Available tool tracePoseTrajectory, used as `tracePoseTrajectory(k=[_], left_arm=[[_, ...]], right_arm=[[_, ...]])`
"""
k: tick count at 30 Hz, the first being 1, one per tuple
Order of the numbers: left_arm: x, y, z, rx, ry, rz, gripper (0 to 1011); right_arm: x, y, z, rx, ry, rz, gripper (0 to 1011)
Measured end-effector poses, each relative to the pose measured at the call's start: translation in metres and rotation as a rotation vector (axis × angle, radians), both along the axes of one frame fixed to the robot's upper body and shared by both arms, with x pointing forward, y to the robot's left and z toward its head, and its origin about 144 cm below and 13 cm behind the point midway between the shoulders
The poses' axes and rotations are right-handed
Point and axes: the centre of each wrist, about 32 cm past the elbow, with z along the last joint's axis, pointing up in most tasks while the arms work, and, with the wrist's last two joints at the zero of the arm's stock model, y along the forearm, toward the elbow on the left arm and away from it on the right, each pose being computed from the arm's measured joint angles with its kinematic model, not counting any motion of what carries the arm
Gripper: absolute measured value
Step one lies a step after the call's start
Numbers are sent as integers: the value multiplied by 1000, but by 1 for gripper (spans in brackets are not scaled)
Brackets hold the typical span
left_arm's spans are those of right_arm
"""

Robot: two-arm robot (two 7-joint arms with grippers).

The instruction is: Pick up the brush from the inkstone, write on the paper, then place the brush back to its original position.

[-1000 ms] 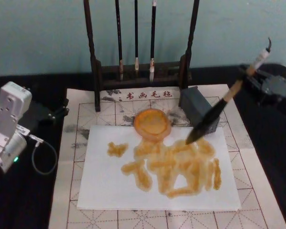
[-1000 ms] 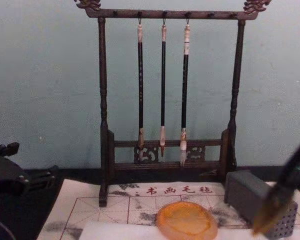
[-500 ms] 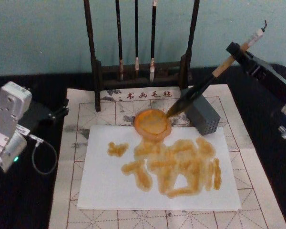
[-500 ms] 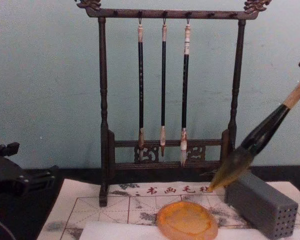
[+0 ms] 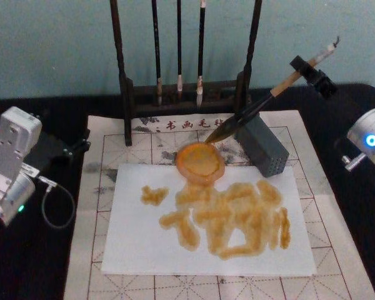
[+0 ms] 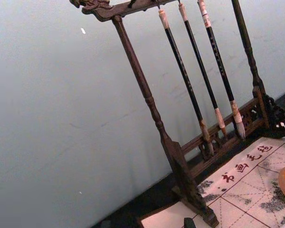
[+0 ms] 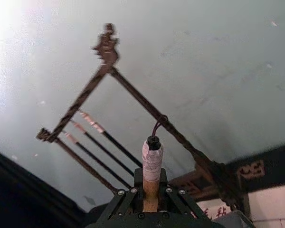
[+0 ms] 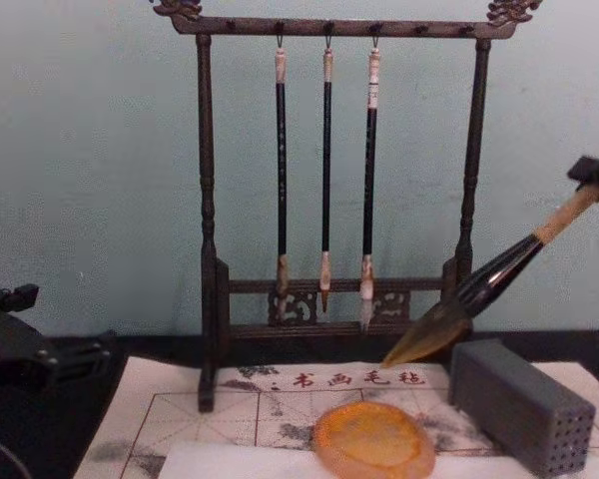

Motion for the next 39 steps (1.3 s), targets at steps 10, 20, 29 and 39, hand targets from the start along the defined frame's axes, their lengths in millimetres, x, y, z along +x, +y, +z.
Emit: tracePoseTrajectory(k=[10, 20, 29, 39], left_arm=[[0, 0, 0, 0, 0, 0, 1001], [0, 0, 0, 0, 0, 0, 1001], [0, 0, 0, 0, 0, 0, 1001], [0, 0, 0, 0, 0, 0, 1001]], right_arm=[[16, 10, -12, 72, 119, -16, 185], [22, 18, -19, 123, 205, -51, 185], [27, 24, -27, 147, 268, -98, 185], [30, 30, -34, 154, 300, -139, 185]])
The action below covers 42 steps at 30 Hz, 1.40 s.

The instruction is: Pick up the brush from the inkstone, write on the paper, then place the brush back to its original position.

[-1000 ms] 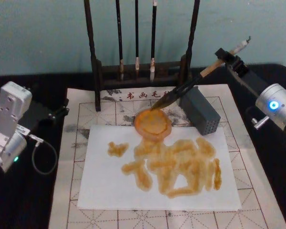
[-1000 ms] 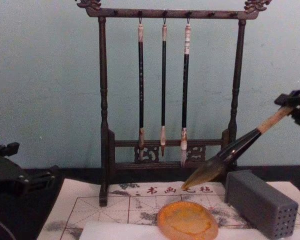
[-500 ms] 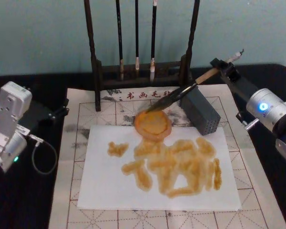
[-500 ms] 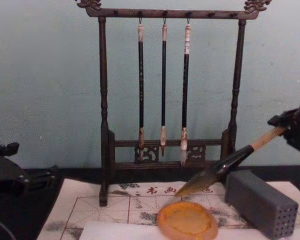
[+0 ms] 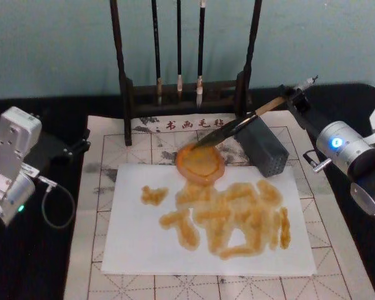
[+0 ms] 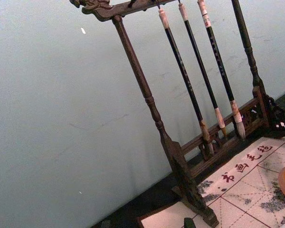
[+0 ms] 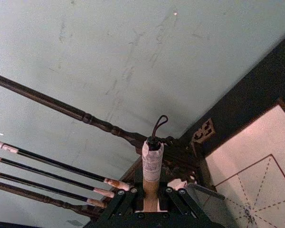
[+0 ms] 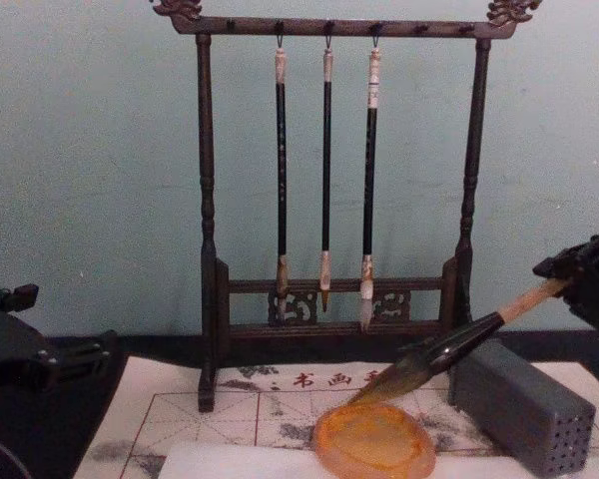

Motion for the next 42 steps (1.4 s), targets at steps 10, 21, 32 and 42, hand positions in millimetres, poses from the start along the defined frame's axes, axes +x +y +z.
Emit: tracePoseTrajectory(k=[10, 21, 32, 42], left_arm=[[0, 0, 0, 0, 0, 0, 1001], [0, 0, 0, 0, 0, 0, 1001], [0, 0, 0, 0, 0, 0, 1001], [0, 0, 0, 0, 0, 0, 1001]], right_arm=[[2, 4, -5, 2, 25, -8, 185], [5, 10, -9, 9, 46, -11, 185], [8, 12, -13, 7, 59, -16, 185], [10, 14, -15, 3, 69, -18, 185]])
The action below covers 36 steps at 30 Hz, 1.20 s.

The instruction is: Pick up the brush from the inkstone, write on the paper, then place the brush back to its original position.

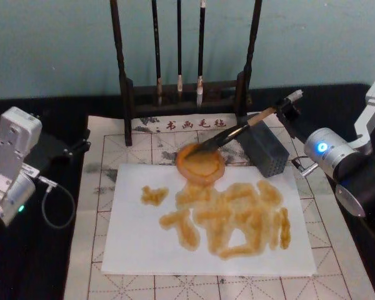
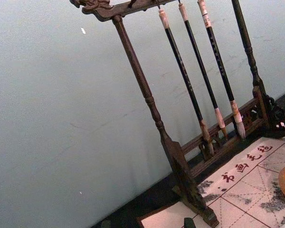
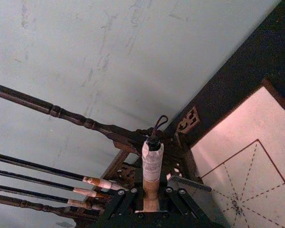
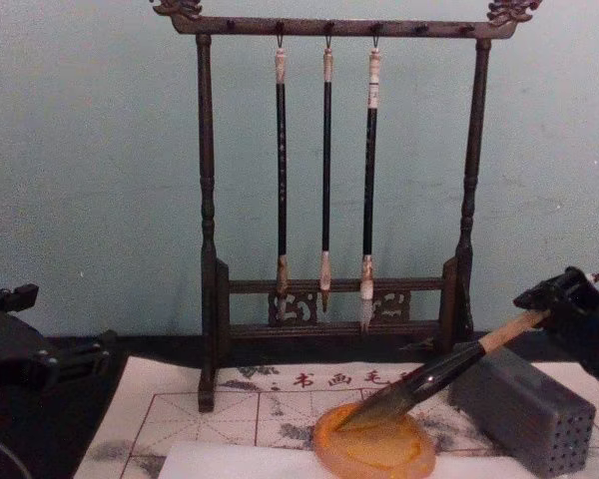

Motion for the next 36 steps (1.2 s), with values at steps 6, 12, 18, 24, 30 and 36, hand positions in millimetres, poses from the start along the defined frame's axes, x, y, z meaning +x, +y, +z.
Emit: tracePoseTrajectory(k=[6, 12, 18, 24, 30, 36], left_arm=[[0, 0, 0, 0, 0, 0, 1001], [0, 0, 0, 0, 0, 0, 1001], [0, 0, 0, 0, 0, 0, 1001], [0, 0, 0, 0, 0, 0, 1001], [0, 0, 0, 0, 0, 0, 1001], [0, 0, 0, 0, 0, 0, 1001]], right_arm=[[0, 0, -1, -4, 5, -1, 185], [0, -1, -1, -8, 7, -1, 185], [0, -1, -1, -7, 6, -2, 185], [0, -1, -1, -7, 6, -2, 185], [0, -1, -1, -6, 6, -2, 209], [0, -1, -1, -6, 5, -2, 371]])
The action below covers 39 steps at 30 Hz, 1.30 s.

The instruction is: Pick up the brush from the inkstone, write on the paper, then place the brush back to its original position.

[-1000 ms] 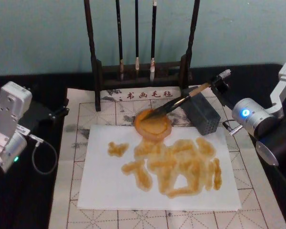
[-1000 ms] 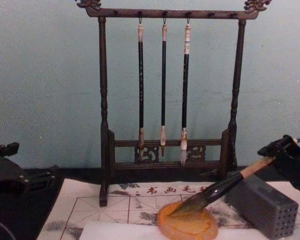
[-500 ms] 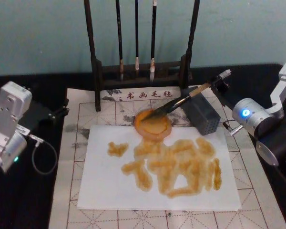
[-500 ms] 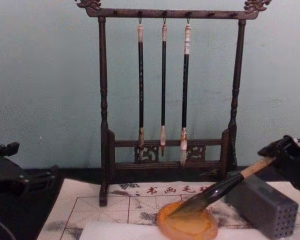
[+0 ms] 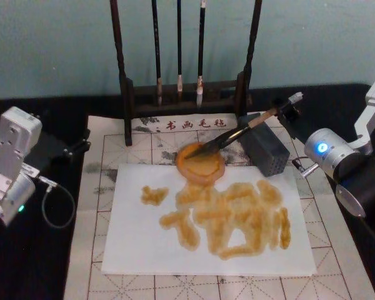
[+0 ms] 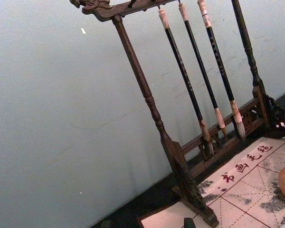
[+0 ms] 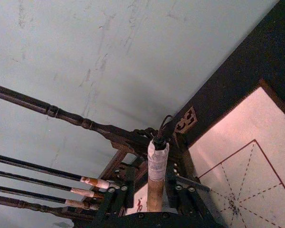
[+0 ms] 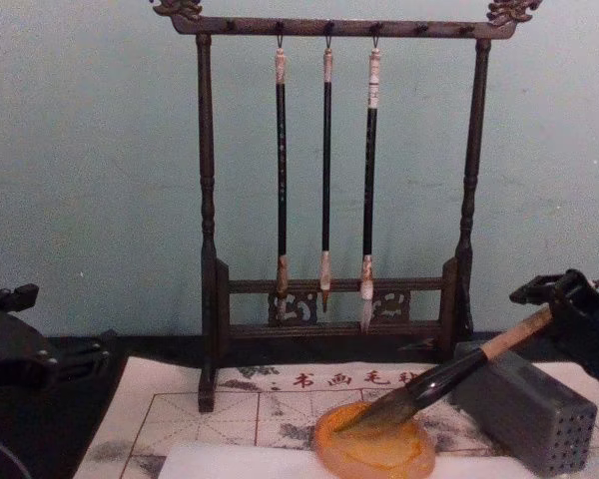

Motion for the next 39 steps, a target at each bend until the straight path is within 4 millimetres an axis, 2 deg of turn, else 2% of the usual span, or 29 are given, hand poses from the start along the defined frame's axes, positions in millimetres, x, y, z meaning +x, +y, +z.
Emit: tracePoseTrajectory(k=[2, 3, 4, 7, 10, 18, 21, 39], left_arm=[[0, 0, 0, 0, 0, 0, 1001], [0, 0, 0, 0, 0, 0, 1001], [0, 0, 0, 0, 0, 0, 1001], [0, 0, 0, 0, 0, 0, 1001], [0, 0, 0, 0, 0, 0, 1001], [0, 0, 0, 0, 0, 0, 1001], [0, 0, 0, 0, 0, 0, 1001], [0, 0, 0, 0, 0, 0, 1001]], right_arm=[[0, 0, 0, 0, 0, 0, 453], [0, 0, 0, 0, 0, 0, 453], [0, 0, 0, 0, 0, 0, 531], [0, 0, 0, 0, 0, 1, 653], [0, 0, 0, 0, 0, 1, 710], [0, 0, 0, -1, 0, 1, 956], [0, 0, 0, -1, 0, 1, 1000], [-3, -3, -1, 0, 1, 2, 1000]])
